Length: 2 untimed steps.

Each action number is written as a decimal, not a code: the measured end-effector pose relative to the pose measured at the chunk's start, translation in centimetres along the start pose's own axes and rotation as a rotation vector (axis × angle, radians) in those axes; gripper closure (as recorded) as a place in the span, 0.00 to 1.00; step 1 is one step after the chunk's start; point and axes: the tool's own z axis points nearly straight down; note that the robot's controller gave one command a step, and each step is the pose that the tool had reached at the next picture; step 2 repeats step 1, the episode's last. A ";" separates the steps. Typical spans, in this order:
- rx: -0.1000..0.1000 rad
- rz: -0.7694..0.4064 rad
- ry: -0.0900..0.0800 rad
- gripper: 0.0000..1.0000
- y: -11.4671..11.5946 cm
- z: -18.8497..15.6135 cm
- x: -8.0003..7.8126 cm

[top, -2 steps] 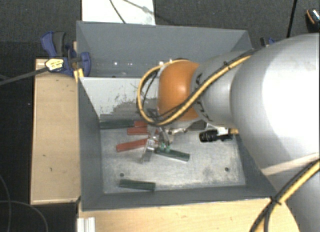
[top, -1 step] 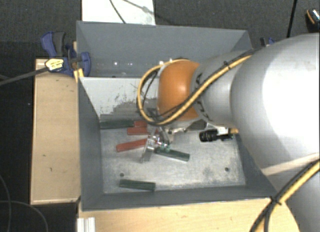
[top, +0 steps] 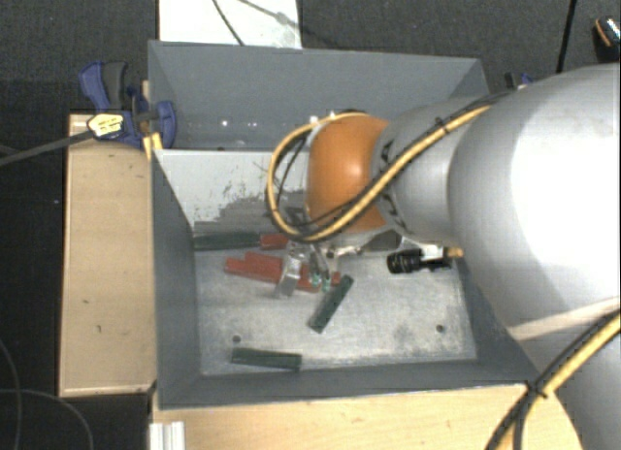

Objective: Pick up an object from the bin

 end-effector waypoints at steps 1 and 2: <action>-0.002 -0.004 -0.003 1.00 0.1 -9.0 -0.3; -0.002 -0.004 -0.003 1.00 0.1 -9.0 -0.3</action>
Offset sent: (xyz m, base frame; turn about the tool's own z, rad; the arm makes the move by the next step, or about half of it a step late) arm 0.0000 0.0000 0.0847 0.0000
